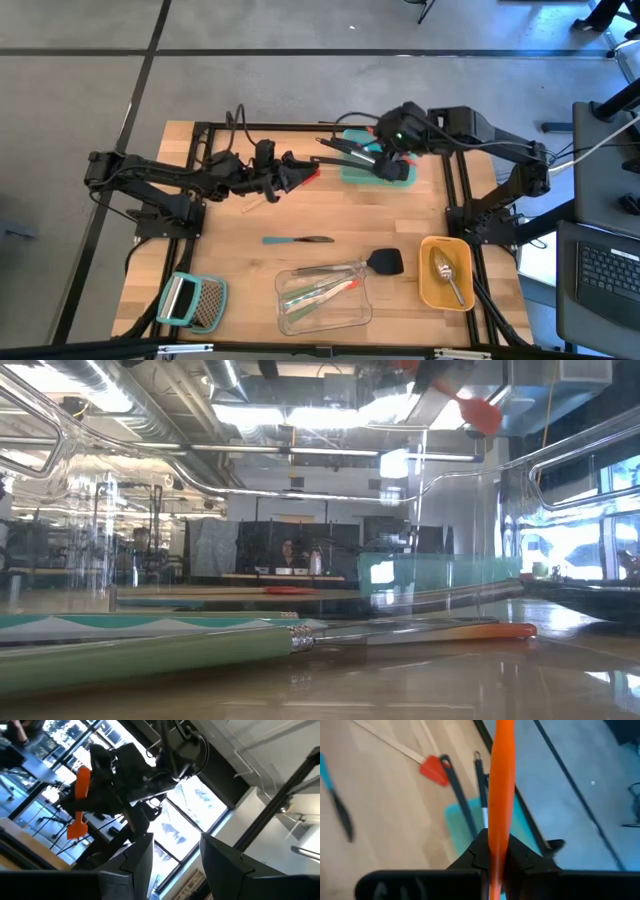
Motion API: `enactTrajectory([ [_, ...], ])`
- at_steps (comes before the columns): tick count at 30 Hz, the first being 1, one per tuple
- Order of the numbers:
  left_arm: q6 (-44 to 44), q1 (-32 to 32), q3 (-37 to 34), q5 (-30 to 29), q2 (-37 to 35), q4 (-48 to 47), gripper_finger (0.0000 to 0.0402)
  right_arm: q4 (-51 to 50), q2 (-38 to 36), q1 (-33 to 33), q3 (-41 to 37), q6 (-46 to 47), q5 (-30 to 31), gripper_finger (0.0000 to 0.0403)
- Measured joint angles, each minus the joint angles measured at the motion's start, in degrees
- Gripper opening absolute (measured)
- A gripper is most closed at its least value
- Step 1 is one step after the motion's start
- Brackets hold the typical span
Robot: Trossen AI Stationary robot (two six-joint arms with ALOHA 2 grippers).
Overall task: Pick & Place Kitchen Items
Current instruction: Put the orange spatula into the green bin
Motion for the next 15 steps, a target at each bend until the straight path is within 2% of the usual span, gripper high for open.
enactTrajectory([
  [4, -0.13, -0.01, 0.0, -1.26, 0.0, -0.52, 0.0155, 0.32, 0.02, -4.64, -1.33, -6.79, -0.3, 0.0019],
  [8, -0.11, 0.36, 0.0, -3.8, 0.0, -0.9, 0.0155, 3.05, 0.02, -9.27, -3.94, -12.52, -3.5, 0.0019],
  [15, -1.63, 1.92, 0.0, -8.35, 0.0, -2.03, 0.0155, 15.69, 0.04, -16.58, -12.51, -21.72, -8.87, 0.0019],
])
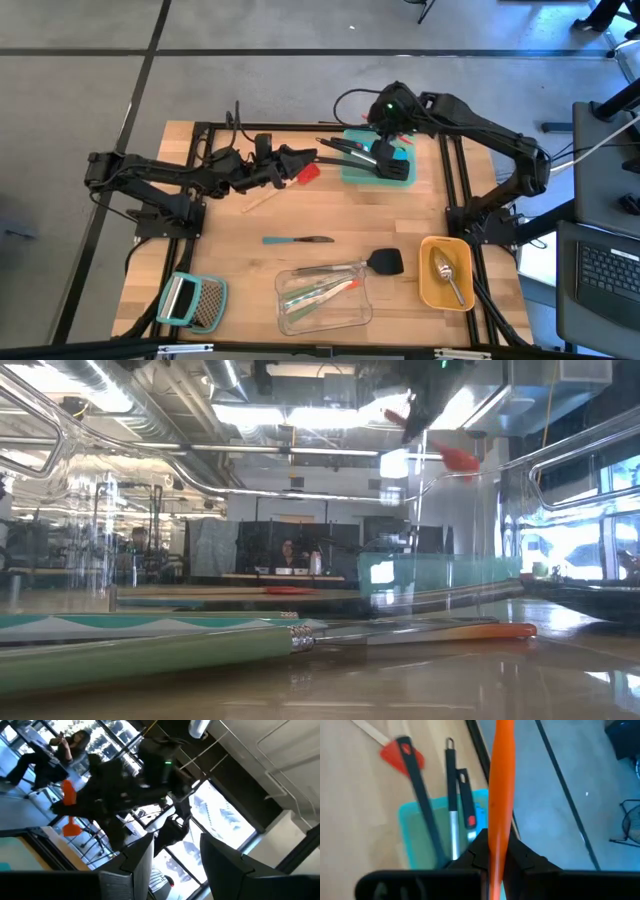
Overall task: Pick & Place Kitchen Items
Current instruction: Put the orange spatula into the green bin
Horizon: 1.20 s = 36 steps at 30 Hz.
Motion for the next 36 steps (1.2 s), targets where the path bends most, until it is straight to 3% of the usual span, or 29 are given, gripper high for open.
enactTrajectory([
  [5, 0.84, -0.07, 0.0, -1.78, 0.0, -0.26, 0.0155, 9.37, 0.02, -4.9, -8.41, -6.54, -0.82, 0.0019],
  [12, 0.39, 0.71, 0.0, -2.08, 0.0, -3.23, 0.0155, 13.08, 3.72, -9.39, -16.7, -22.48, -0.79, 0.0021],
  [21, -2.44, 3.31, 0.0, -0.89, 0.0, -4.44, 0.0155, 17.93, 12.06, -11.83, -17.77, -24.91, -7.49, 0.0028],
  [26, -3.73, 4.37, 0.0, 0.01, 0.0, -4.44, 0.0155, 18.98, 16.17, -12.01, -17.77, -30.15, -8.33, 0.0029],
  [36, -4.05, 3.53, 0.0, 0.61, 0.0, -4.33, 0.0155, 21.43, 19.54, -14.16, -17.8, -24.18, -12.3, 0.003],
])
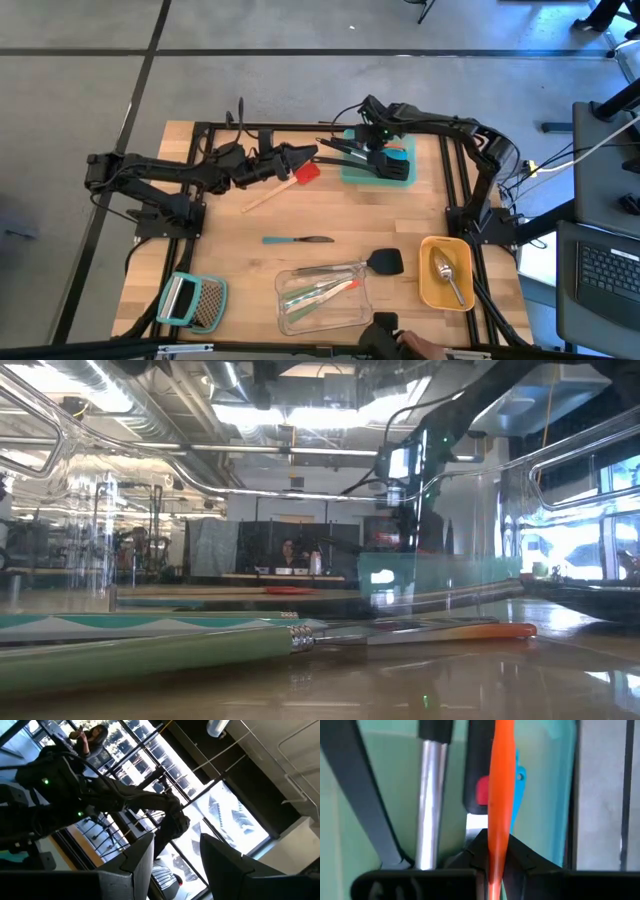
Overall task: Pick & Place Kitchen Items
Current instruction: Put the orange spatula into the green bin
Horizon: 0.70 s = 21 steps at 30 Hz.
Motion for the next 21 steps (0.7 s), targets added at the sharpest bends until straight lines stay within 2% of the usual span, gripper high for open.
enactTrajectory([
  [12, 0.6, -0.04, 0.0, -0.04, 0.0, -0.09, 0.0155, 1.26, -0.02, -3.87, 0.0, 1.79, -3.31, 0.0031],
  [21, 2.62, 0.11, 0.0, -0.08, 0.0, -0.1, 0.0155, 0.01, -0.04, -4.63, 0.0, 2.4, -3.51, 0.0031],
])
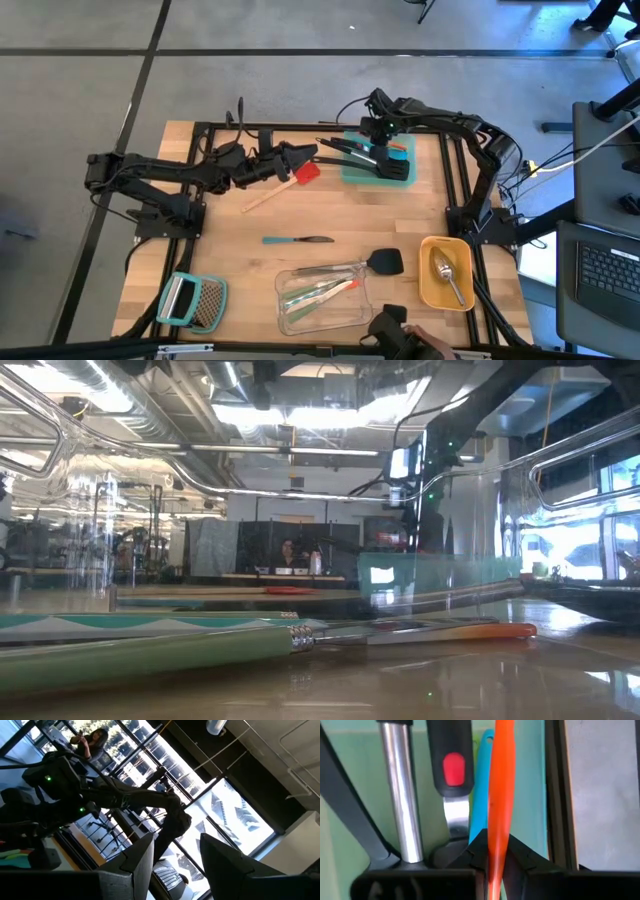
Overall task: Pick & Place Kitchen Items
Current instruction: Put the orange spatula into the green bin, then put the black spatula into the green bin
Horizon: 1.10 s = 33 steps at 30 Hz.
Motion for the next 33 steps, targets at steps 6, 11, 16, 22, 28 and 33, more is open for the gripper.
enactTrajectory([
  [6, 0.02, 0.12, 0.0, -0.05, 0.0, -0.01, 0.0155, -1.39, 0.0, -0.02, 0.0, 0.48, 0.01, 0.0042],
  [11, 0.01, 0.54, 0.0, -0.03, 0.0, -0.02, 0.0155, -1.36, -0.02, -0.04, 0.0, 0.68, 0.01, 0.007],
  [16, 0.0, 0.8, 0.0, -0.01, 0.0, -0.01, 0.0155, -0.52, -0.02, -0.02, 0.02, 1.4, 1.4, 0.0101],
  [22, 0.0, 0.8, 0.0, 0.01, 0.0, -0.01, 0.0155, 0.55, -0.07, 0.0, 0.02, 3.78, 5.69, 0.0139],
  [28, 0.0, 0.8, 0.0, -0.01, 0.0, -0.01, 0.0155, -0.14, -0.47, 0.19, 0.02, 6.99, 8.77, 0.0174],
  [33, 0.85, 0.87, 0.0, -0.19, 0.0, -0.03, 0.0155, -0.43, -1.79, 0.25, 0.6, 8.82, 9.89, 0.02],
])
